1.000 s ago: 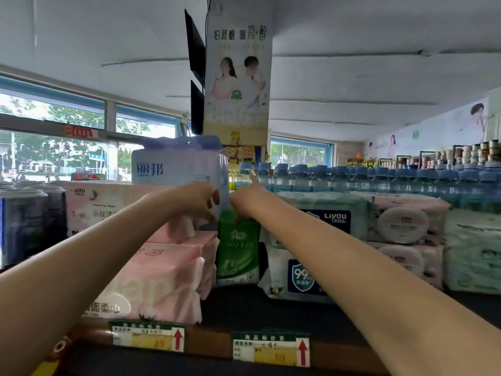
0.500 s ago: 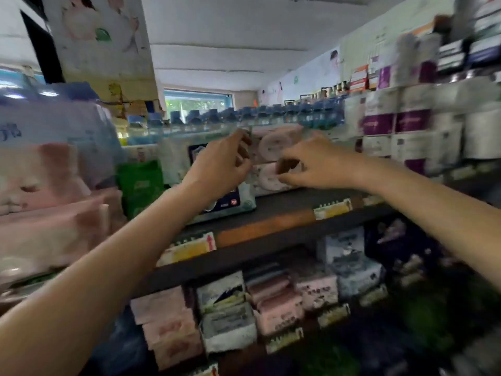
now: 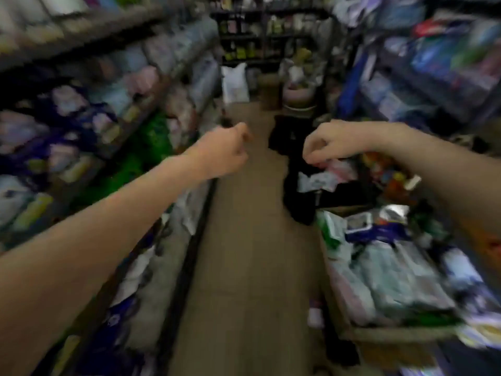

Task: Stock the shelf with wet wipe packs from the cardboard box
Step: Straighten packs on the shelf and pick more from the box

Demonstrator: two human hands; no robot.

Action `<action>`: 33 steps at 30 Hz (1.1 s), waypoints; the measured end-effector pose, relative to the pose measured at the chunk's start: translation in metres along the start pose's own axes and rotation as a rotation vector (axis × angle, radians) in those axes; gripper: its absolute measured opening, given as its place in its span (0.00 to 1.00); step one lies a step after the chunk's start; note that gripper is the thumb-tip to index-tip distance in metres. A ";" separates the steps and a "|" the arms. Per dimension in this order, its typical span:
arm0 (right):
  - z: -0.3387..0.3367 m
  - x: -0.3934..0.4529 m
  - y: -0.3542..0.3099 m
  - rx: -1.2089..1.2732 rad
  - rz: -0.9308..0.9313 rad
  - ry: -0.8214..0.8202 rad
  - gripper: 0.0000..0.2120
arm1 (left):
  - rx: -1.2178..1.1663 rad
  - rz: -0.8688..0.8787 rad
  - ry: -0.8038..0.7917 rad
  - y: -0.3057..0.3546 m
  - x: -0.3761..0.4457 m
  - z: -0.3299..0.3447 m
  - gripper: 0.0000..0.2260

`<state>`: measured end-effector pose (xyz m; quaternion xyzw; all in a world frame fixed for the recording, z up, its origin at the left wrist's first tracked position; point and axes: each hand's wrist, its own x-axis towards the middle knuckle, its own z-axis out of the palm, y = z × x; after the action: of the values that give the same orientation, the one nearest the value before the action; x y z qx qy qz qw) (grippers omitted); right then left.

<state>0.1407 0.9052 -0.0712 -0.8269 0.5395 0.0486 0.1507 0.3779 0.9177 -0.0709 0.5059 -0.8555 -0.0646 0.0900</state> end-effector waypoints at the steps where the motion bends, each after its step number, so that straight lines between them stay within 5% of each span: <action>1: 0.017 -0.018 0.038 0.016 0.066 -0.030 0.05 | -0.007 0.054 -0.040 0.026 0.018 0.025 0.16; 7: 0.132 -0.124 0.215 0.065 0.339 -0.269 0.06 | 0.058 0.210 -0.343 0.161 0.093 0.184 0.16; 12: 0.247 -0.163 0.295 -0.055 0.334 -0.406 0.09 | -0.043 0.156 -0.537 0.233 0.122 0.299 0.14; 14: 0.300 -0.175 0.306 -0.031 0.311 -0.563 0.08 | -0.072 0.136 -0.613 0.252 0.121 0.341 0.15; 16: 0.340 -0.178 0.311 0.060 0.285 -0.613 0.18 | -0.087 0.124 -0.694 0.266 0.116 0.377 0.15; 20: 0.397 -0.171 0.309 0.053 0.252 -0.566 0.07 | -0.111 0.094 -0.823 0.277 0.099 0.433 0.15; 33: 0.451 -0.167 0.303 0.001 0.185 -0.509 0.12 | -0.180 -0.093 -0.877 0.269 0.076 0.469 0.14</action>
<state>-0.1661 1.0753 -0.5181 -0.7351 0.5576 0.2682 0.2770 0.0097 0.9889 -0.4678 0.4588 -0.7801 -0.3509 -0.2405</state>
